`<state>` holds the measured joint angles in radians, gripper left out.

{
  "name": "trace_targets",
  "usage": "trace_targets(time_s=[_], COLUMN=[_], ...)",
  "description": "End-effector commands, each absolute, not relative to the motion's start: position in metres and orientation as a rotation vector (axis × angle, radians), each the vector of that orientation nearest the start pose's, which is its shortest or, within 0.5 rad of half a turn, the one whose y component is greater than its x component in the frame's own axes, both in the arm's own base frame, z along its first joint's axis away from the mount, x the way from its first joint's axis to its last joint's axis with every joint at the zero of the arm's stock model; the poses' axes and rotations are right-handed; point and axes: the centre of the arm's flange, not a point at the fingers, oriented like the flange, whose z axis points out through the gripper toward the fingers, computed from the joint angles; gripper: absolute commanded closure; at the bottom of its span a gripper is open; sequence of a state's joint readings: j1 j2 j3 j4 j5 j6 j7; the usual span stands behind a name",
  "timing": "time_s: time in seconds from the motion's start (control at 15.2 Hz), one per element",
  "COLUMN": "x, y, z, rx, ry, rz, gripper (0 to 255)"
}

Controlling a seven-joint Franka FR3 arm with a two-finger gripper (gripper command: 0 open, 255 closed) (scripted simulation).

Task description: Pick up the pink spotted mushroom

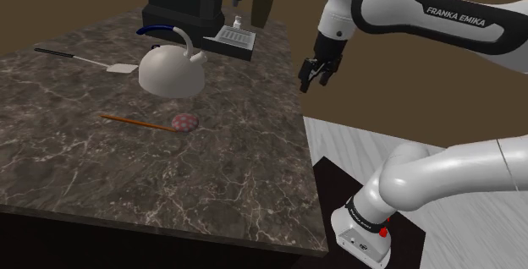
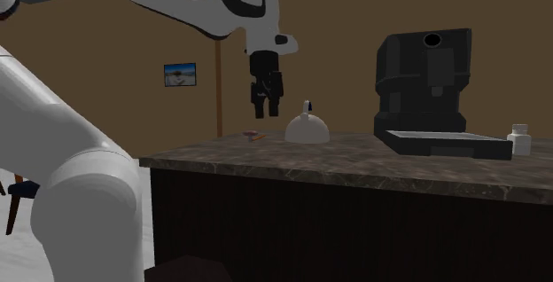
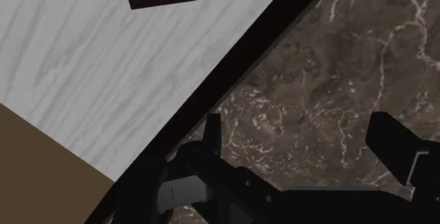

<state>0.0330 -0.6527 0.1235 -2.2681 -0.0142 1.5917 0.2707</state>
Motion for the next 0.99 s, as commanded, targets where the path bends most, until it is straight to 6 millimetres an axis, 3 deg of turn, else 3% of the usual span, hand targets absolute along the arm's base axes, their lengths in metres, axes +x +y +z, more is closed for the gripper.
trace_targets(time_s=[0.0,0.92], x=[0.352,0.417], y=[0.09,0.26], z=[0.585,0.559], rx=[-3.223,-3.203], ry=[0.24,0.329], rz=[0.021,0.067], gripper=[0,0])
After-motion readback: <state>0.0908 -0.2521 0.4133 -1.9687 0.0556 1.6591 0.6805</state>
